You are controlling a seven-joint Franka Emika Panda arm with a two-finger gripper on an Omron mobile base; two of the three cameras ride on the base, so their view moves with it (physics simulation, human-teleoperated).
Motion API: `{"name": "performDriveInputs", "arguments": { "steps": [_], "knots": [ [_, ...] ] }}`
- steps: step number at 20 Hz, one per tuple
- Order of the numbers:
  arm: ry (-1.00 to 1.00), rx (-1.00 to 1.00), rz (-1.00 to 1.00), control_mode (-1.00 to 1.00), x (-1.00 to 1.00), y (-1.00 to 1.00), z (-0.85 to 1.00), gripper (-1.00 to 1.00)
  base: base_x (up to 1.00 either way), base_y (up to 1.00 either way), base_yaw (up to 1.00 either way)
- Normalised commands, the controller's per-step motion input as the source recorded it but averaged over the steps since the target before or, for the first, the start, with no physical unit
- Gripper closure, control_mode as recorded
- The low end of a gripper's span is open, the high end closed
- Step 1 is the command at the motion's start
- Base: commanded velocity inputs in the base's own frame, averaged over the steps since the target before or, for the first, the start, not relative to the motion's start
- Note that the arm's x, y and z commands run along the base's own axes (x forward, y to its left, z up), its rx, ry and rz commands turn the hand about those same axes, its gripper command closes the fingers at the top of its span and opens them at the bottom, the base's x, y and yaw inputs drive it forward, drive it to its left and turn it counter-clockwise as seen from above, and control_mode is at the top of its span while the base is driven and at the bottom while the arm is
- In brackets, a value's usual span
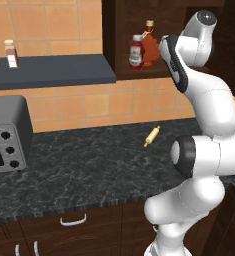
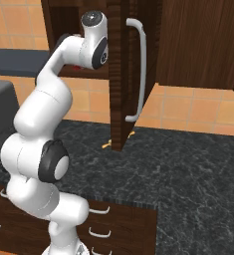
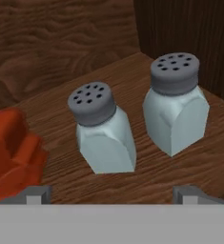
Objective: Put the shaker and condiment bottle from the counter next to their counterparts in the cabinet.
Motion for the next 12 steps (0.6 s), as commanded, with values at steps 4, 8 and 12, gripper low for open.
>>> {"name": "performDriveInputs", "arguments": {
  "steps": [4, 8, 12],
  "knots": [
    [0.0, 0.01, 0.0, -1.0, -0.49, 0.0, -0.14, -1.0, 0.0, 0.0, 0.0],
    [0.0, 0.0, 0.0, -1.0, -0.48, 0.0, -0.14, -1.0, 0.0, 0.0, 0.0],
    [0.0, 0.0, 0.0, -1.0, -0.51, 0.0, -0.13, -1.0, 0.0, 0.0, 0.0]
  ]
}}
